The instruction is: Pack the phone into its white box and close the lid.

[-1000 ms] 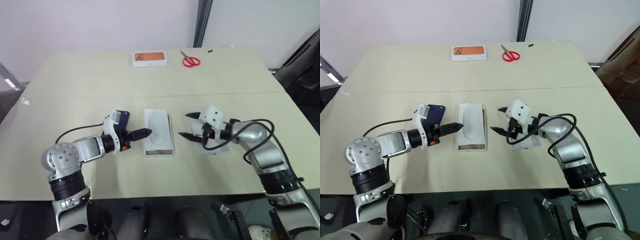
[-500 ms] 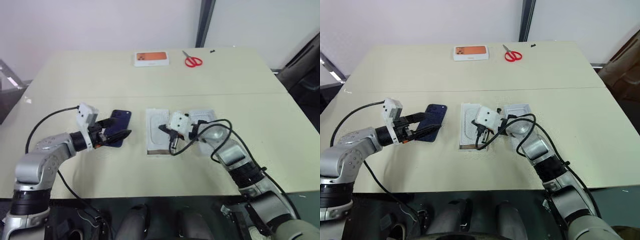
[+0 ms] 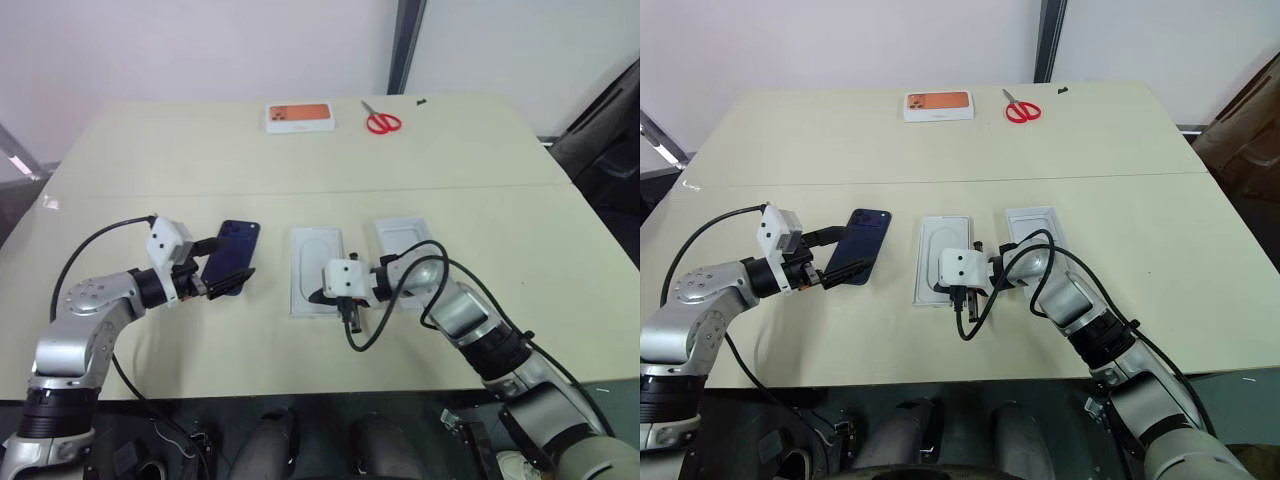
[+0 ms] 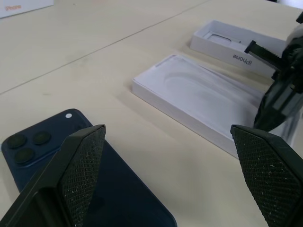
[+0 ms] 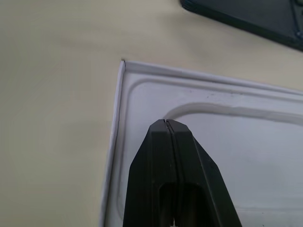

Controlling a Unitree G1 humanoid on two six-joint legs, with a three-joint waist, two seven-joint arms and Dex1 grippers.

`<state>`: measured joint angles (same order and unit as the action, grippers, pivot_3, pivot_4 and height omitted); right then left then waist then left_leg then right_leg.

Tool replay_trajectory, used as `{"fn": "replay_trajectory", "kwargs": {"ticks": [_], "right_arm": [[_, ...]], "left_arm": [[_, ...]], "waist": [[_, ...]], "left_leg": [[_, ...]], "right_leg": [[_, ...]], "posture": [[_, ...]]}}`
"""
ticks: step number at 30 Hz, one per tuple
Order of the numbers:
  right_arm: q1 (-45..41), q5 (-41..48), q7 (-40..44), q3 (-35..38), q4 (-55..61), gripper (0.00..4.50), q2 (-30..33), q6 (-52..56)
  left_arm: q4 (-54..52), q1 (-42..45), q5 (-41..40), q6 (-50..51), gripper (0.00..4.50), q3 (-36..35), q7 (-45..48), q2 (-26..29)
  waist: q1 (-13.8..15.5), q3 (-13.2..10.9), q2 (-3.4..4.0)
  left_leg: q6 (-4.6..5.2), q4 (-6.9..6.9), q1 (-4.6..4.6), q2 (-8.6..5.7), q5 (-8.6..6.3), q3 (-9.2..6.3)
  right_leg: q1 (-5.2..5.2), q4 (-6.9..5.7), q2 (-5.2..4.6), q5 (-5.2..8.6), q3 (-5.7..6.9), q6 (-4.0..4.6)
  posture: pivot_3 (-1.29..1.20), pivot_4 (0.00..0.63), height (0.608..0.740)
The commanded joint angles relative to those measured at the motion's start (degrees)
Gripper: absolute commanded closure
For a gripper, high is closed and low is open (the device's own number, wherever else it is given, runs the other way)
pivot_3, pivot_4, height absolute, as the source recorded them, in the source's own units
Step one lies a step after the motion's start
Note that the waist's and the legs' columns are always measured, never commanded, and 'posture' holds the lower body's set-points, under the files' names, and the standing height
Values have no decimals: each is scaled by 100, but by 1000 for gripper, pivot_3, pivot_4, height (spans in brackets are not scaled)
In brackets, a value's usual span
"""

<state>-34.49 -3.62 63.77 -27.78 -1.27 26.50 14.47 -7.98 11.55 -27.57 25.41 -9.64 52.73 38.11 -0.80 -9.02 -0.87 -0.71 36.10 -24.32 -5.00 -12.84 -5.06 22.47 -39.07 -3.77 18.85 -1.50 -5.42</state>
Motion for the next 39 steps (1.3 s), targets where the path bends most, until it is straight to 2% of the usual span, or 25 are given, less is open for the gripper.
{"fn": "replay_trajectory", "kwargs": {"ticks": [1,12,16,21,24,28,31,34,39], "right_arm": [[-47,103,127,66,155,4474,39,-86],[-765,25,-864,672,-820,4474,-470,-577],[-1067,-342,-1460,631,-1604,4474,-713,-848],[-984,-845,-1540,257,-1943,4474,-637,-1243],[-939,-992,-1663,243,-1942,4474,-656,-1260],[-1171,-442,-1850,782,-1757,4474,-1176,-645],[-1375,-216,-1909,923,-1635,4474,-1590,-300],[-1566,-244,-1954,808,-1578,4474,-1911,-6],[-1786,-543,-1742,197,-1917,4474,-2273,705]], "left_arm": [[-72,95,63,-175,61,3,-72,-17],[-63,126,116,-166,61,2,-136,-78],[51,221,196,-200,61,38,-201,-99],[310,347,228,111,61,13,-305,34],[676,477,269,338,61,-41,-385,177],[1565,937,-70,1174,61,-256,-273,410],[2195,1268,-71,1628,61,-118,39,652],[2873,1631,78,1712,61,82,371,825],[4099,2323,204,1848,61,246,793,784]], "waist": [[0,0,0],[-9,0,0],[-10,0,0],[-10,0,0],[-26,0,1],[-62,-1,1],[-108,-1,1],[-147,-1,1],[-168,0,0]], "left_leg": [[0,0,0,0,0,0],[-10,-3,0,0,6,0],[-22,-1,0,0,13,1],[-24,1,0,-2,14,1],[-24,-2,0,0,14,1],[-25,-3,-1,2,15,0],[-29,-5,-1,4,18,-2],[-31,-5,-2,2,18,-4],[-33,-3,-2,0,20,-10]], "right_leg": [[0,0,0,0,0,0],[4,-3,2,0,0,0],[3,-4,2,0,0,0],[9,-4,1,0,1,-1],[8,-10,4,0,0,0],[11,-15,9,0,-1,-1],[17,-20,11,0,0,-1],[21,-19,10,0,2,-1],[39,-23,11,0,8,-1]], "posture": [[0,150,734],[0,150,734],[0,150,734],[0,150,734],[0,150,734],[0,150,734],[0,150,734],[0,150,734],[0,150,734]]}}
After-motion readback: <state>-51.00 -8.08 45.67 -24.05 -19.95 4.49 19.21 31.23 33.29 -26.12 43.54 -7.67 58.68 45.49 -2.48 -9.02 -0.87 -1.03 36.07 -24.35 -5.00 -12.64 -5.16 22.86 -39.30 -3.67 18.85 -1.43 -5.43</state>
